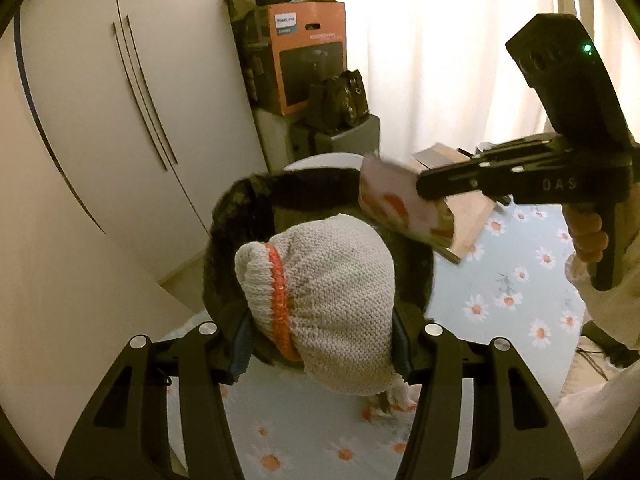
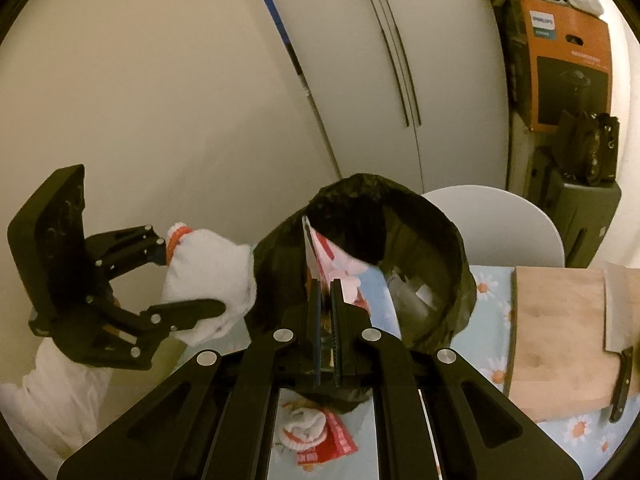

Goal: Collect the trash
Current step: 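Open both grippers over the bin, releasing the glove and wrapper, then grasp the second white glove with the right gripper while the left gripper approaches the red wrapper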

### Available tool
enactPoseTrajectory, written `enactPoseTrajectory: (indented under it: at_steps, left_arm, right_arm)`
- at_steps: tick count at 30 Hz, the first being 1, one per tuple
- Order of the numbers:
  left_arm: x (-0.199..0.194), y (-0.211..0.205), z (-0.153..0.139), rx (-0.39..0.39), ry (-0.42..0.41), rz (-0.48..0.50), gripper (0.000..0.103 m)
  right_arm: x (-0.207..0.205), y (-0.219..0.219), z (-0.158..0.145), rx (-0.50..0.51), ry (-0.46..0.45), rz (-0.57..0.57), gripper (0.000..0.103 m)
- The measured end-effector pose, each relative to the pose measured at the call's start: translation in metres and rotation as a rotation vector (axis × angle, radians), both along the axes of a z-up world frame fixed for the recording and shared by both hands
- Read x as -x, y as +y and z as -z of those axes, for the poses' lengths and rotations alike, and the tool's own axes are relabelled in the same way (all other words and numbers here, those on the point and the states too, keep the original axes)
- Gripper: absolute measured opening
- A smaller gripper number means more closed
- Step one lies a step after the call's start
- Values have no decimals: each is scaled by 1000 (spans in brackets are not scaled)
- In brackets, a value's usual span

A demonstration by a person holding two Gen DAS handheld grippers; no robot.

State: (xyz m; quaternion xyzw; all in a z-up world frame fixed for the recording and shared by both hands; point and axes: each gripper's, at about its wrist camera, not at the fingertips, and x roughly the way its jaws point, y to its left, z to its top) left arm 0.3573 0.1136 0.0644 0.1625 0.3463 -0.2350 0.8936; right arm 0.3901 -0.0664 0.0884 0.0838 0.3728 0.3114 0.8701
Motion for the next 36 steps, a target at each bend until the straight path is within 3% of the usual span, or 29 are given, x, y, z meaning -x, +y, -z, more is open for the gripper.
enactPoseTrajectory:
  at_steps: [1,3,4,6,8,10,28,36]
  left_arm:
    - [-4,1,0,-5,-12,-12,58]
    - [-13,7,0,36,-22,-31,78]
    - [-16,12,0,67,-16,-43,93]
    - [-18,21,0,114,-16,-84,95]
    - [-15,29,2,138,-12,-101,97]
    - [-10,33,6,123,-10,-119,97]
    - [49,57,75,85,130,-170,97]
    - [76,74,96,69,162,-189,97]
  right_arm:
    - [-5,0,2,-11,1,-3,8]
    - [-10,1,5,14,-3,26,16]
    - [-12,1,7,31,-5,34,37]
    - [-9,-1,9,37,-20,42,59]
    - [-5,-5,12,28,-22,41,66]
    - [-3,-8,15,36,-21,55,82]
    - [69,-2,47,173,22,99,86]
    - [98,21,87,214,98,67,86]
